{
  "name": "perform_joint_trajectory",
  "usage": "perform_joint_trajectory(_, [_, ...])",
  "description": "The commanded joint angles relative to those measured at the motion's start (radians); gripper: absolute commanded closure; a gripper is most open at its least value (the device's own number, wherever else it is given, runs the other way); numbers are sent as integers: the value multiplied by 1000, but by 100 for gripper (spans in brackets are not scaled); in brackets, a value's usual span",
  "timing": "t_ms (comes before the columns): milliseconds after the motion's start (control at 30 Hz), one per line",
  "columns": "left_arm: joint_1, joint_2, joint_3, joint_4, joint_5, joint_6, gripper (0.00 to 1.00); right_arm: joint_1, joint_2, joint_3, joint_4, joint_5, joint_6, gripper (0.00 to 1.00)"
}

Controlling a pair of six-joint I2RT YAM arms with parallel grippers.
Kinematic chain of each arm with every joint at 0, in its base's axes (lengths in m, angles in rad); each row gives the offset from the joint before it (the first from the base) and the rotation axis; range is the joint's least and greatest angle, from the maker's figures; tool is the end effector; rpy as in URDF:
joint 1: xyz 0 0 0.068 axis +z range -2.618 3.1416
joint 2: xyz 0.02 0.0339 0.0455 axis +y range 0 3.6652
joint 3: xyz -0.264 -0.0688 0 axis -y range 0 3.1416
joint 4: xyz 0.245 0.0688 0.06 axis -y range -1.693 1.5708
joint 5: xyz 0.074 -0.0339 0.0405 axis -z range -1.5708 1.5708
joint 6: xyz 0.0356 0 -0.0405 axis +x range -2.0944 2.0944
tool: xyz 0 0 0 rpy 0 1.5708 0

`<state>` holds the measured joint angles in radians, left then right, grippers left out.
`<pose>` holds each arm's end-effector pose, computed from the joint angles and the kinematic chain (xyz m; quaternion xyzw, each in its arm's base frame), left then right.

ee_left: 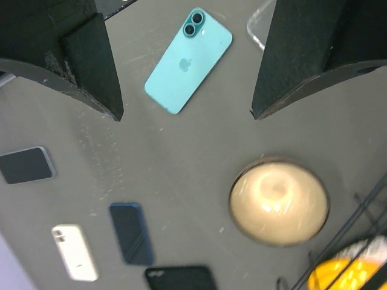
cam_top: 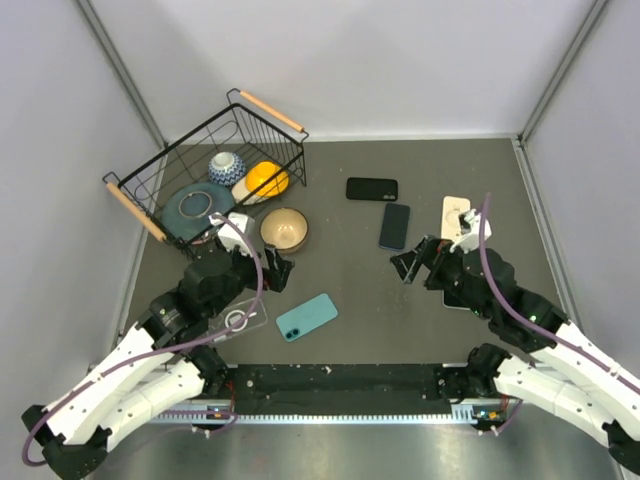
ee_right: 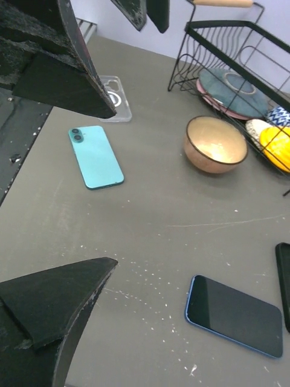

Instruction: Put the phone into the phone case

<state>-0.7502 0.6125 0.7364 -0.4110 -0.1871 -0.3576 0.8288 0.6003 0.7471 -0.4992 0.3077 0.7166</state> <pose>0.1100 -0.0935 0.3242 0.1007 0.7931 -0.2499 0.5463 0.1006 0.0937 0.3206 0.0421 0.8141 0.3047 0.4926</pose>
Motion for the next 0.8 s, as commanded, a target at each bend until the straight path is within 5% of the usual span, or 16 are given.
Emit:
perform_joint_trajectory(0, [5, 62, 49, -175, -162, -193, 9, 7, 47, -66, 137, -42, -66, 3])
perform_joint_trajectory(67, [6, 87, 63, -269, -166, -224, 12, 7, 119, -89, 197, -103, -83, 7])
perform_joint_trajectory(200, [6, 124, 48, -354, -106, -377, 30, 7, 280, -123, 412, -185, -74, 32])
perform_joint_trajectory(267, [6, 125, 2, -344, -29, -423, 45, 6, 353, -123, 491, -240, -77, 36])
perform_joint_trajectory(400, [6, 135, -77, -253, 43, -429, 51, 7, 589, -107, 704, -456, -207, 37])
perform_joint_trajectory(533, [8, 106, -75, -220, 150, -377, 46, 26, 726, -74, 797, -639, -538, 26])
perform_joint_trajectory(633, [8, -9, -68, -175, 183, -319, 33, 32, 783, -25, 783, -715, -691, 3])
perform_joint_trajectory(767, [8, -189, -52, -160, 163, -192, 7, 32, 848, 18, 746, -765, -888, 1])
